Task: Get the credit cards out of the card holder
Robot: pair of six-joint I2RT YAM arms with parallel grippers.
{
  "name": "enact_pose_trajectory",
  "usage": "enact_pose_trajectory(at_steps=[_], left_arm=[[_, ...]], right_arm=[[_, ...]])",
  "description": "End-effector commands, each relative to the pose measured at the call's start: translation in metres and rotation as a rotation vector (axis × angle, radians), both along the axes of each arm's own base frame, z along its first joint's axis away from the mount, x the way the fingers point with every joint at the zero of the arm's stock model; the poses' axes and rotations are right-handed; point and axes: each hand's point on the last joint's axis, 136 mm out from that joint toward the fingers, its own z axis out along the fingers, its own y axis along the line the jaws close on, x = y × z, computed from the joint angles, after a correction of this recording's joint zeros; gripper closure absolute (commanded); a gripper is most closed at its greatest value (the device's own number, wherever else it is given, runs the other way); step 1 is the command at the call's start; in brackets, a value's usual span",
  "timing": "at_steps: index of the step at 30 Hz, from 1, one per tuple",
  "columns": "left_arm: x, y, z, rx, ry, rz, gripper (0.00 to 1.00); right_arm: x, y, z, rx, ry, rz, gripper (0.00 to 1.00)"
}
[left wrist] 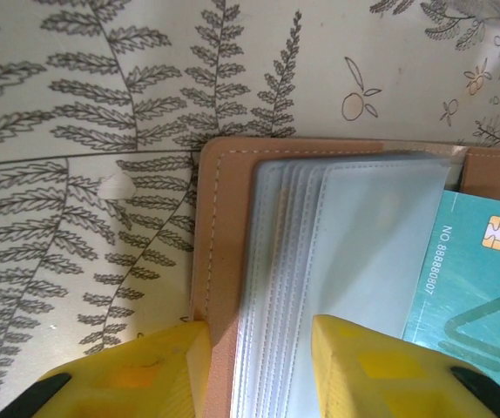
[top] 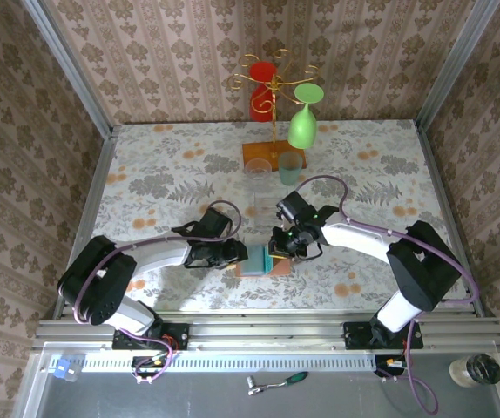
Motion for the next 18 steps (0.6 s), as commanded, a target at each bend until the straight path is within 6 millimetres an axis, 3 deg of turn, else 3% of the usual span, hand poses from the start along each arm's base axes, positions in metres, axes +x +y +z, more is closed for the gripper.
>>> enact_pose_trajectory(at_steps=[1,8,18], left_arm=[[-0.009,0.005,-0.011,0.011,0.041,0.012,0.63],[-0.013,0.006,-0.012,0.016,0.046,0.015,0.63],[-0.011,0.004,-0.010,0.016,0.042,0.003,0.62]], right_arm=[[-0.001,0.001,-0.002,-0.033,0.009,0.003,0.87],[-0.008,-0.004,-0.007,-0.062,0.021,-0.016,0.85],[-0.011,-0.009,-0.008,-0.083,0.015,-0.030,0.88]])
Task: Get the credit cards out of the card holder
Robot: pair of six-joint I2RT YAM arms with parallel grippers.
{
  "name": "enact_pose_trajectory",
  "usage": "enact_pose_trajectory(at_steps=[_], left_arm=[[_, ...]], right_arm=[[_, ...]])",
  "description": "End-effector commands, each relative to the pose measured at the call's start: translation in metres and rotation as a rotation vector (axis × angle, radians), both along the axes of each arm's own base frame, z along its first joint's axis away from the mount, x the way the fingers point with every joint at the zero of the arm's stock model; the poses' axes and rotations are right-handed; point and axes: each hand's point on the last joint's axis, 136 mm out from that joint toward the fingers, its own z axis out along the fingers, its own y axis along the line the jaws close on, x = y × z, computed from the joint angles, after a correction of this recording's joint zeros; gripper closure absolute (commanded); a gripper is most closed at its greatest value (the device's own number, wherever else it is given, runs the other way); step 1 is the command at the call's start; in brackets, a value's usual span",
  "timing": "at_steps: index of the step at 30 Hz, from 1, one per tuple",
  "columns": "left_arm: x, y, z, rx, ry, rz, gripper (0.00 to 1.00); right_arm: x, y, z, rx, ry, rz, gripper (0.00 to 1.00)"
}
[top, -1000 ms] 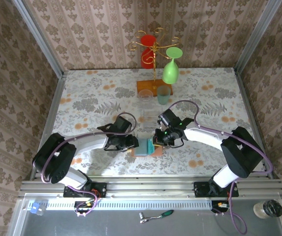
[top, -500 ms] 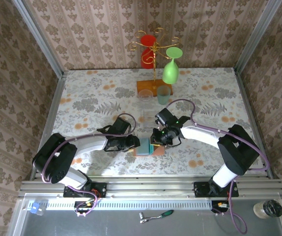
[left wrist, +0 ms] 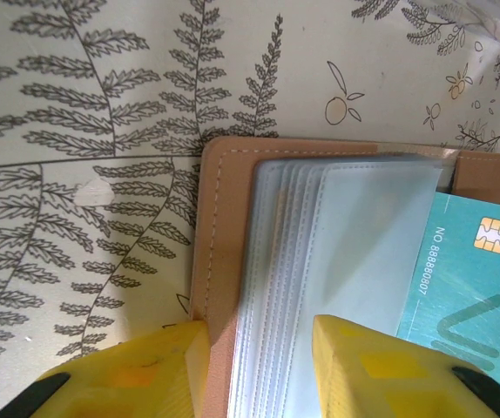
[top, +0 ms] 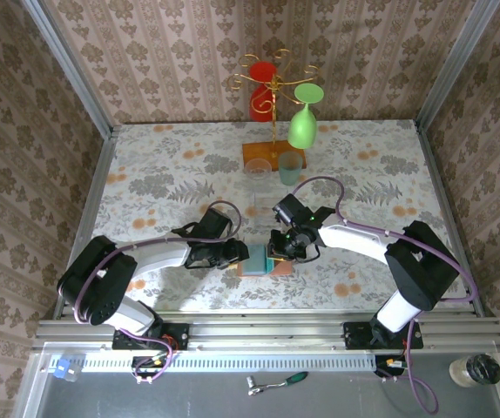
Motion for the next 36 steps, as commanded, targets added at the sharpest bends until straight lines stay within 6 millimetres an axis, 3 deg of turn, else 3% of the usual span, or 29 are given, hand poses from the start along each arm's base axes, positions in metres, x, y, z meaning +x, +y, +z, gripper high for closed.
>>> enact_pose_trajectory(at_steps=[1,11,22,24,29,36], left_arm=[[-0.012,0.007,-0.011,0.042,0.048,-0.002,0.62],[-0.009,0.005,-0.008,0.041,0.042,-0.008,0.62],[-0.004,0.005,0.003,0.030,0.007,-0.005,0.61],[-0.003,0.006,0.004,0.031,0.007,-0.001,0.61],[-0.001,0.009,0.008,0.033,-0.006,0.005,0.61],[0.001,0.015,0.010,0.038,-0.009,0.014,0.61]], right_arm=[[-0.005,-0.009,-0.003,-0.036,0.008,-0.023,0.89],[-0.007,-0.013,-0.001,-0.045,0.000,-0.032,0.96],[0.002,-0.020,0.035,-0.030,-0.143,0.072,0.97],[-0.001,-0.015,0.044,-0.006,-0.171,0.184,0.95],[-0.007,-0.030,0.048,-0.146,-0.230,0.493,0.95],[-0.002,-0.047,0.060,-0.288,-0.374,0.939,0.95]])
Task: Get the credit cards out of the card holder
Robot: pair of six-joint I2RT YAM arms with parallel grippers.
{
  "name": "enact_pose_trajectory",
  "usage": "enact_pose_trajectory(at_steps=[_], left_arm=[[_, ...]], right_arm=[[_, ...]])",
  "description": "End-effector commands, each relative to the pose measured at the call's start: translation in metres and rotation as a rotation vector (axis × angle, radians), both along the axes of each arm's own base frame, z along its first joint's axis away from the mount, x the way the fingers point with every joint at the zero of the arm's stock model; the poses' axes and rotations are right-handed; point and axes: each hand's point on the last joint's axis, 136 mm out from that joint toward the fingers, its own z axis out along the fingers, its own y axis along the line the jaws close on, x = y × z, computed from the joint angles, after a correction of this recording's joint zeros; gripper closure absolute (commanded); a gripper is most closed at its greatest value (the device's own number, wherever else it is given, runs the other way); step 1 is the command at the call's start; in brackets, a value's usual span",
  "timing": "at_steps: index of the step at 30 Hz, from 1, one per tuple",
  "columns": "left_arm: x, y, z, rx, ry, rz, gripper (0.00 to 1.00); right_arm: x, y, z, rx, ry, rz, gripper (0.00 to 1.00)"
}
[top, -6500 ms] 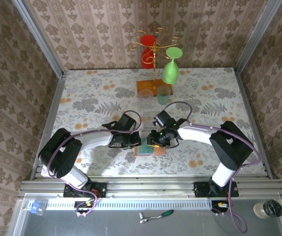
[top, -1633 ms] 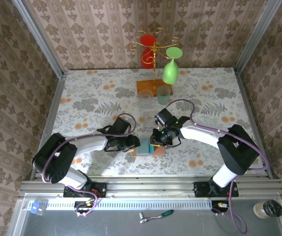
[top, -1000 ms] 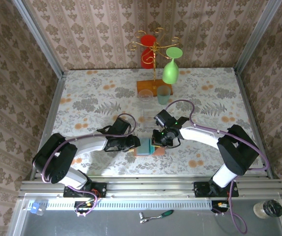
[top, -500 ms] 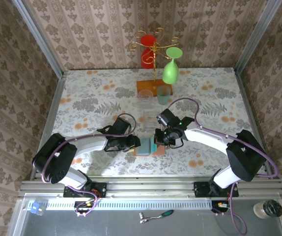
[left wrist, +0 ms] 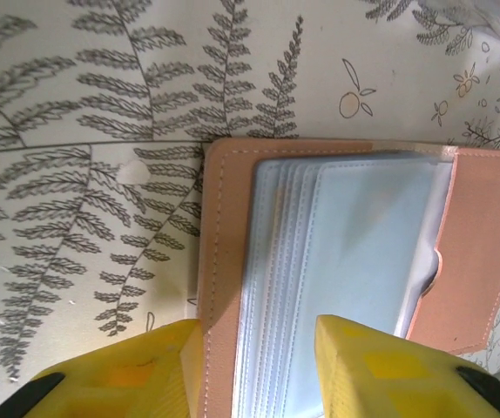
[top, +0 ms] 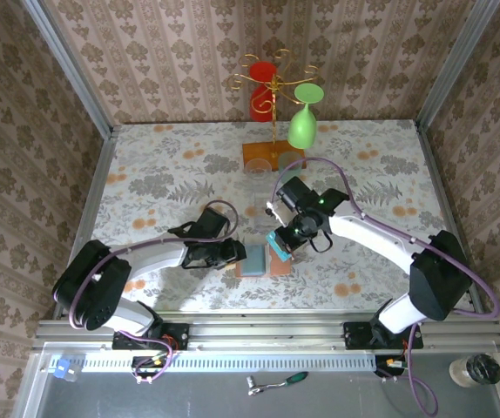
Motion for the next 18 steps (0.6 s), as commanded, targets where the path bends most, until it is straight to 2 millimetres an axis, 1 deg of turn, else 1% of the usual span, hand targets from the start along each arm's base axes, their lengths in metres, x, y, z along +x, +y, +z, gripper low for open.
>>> enact_pose_trajectory(at_steps=[1,3,5,9,13,18], left_arm=[[0.001,0.006,0.005,0.015,-0.011,-0.002,0.61],[0.001,0.007,0.006,0.018,-0.013,-0.001,0.60],[0.002,0.008,0.006,0.019,-0.016,0.002,0.61],[0.001,0.012,0.006,0.022,-0.013,0.008,0.60],[0.000,0.015,0.006,0.021,-0.013,0.015,0.60],[0.000,0.019,0.006,0.020,-0.015,0.025,0.60]], right_arm=[[-0.008,-0.020,0.000,-0.151,-0.050,0.325,0.95],[-0.010,-0.023,0.006,-0.179,-0.070,0.453,0.97],[-0.008,-0.025,0.013,-0.206,-0.090,0.536,0.98],[-0.001,-0.027,0.026,-0.240,-0.098,0.644,0.99],[0.016,-0.026,0.035,-0.250,-0.082,0.684,0.99],[0.043,-0.016,0.043,-0.210,-0.074,0.710,0.99]])
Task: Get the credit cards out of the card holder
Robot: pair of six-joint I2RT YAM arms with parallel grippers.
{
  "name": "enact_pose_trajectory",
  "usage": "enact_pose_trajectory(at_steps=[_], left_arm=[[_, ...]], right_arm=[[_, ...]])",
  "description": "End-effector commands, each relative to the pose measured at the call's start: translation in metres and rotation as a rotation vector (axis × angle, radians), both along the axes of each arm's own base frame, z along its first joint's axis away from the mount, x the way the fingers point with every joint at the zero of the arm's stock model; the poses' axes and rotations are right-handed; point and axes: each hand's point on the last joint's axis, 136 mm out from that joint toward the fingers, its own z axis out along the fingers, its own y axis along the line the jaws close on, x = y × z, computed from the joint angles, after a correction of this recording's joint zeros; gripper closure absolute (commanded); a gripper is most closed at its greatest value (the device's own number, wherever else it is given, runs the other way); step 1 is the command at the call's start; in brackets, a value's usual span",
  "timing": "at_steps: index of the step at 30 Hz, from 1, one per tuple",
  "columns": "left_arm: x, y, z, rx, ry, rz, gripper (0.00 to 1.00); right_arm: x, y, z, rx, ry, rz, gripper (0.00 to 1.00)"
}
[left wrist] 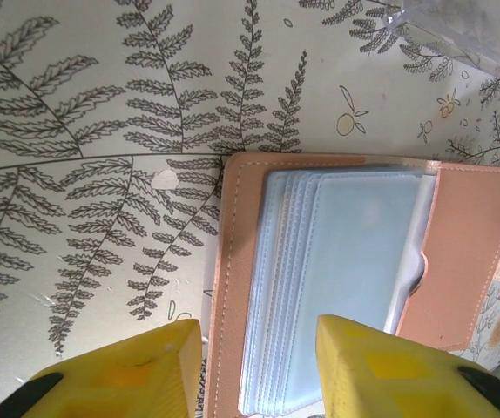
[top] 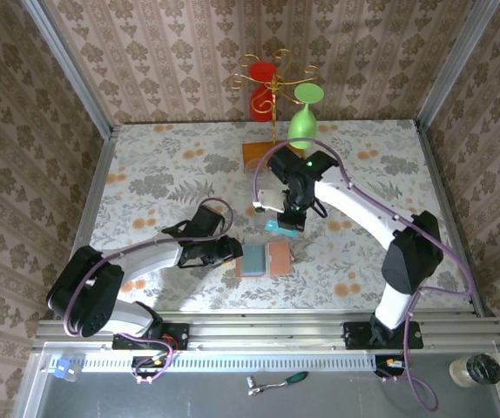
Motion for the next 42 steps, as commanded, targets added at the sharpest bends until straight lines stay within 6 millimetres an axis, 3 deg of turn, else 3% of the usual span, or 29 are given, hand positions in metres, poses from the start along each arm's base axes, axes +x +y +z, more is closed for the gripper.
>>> enact_pose_trajectory(at_steps=[1,11,18,25,42], left_arm=[[-0.005,0.010,-0.004,0.028,0.003,-0.002,0.60],[-0.008,0.017,-0.008,0.034,0.013,0.018,0.60],[-0.009,0.020,-0.010,0.041,0.020,0.027,0.60],[-0.010,0.022,-0.014,0.042,0.026,0.037,0.60],[-0.013,0.030,-0.012,0.049,0.027,0.051,0.59]], right_arm=[[0.006,-0.005,0.001,-0.028,0.050,0.081,0.99],[0.063,0.005,-0.016,-0.047,0.066,0.089,1.00],[0.084,0.014,-0.027,-0.041,0.082,0.105,1.00],[0.090,0.016,-0.050,-0.060,0.123,0.126,1.00],[0.075,0.014,-0.090,-0.075,0.252,0.125,1.00]])
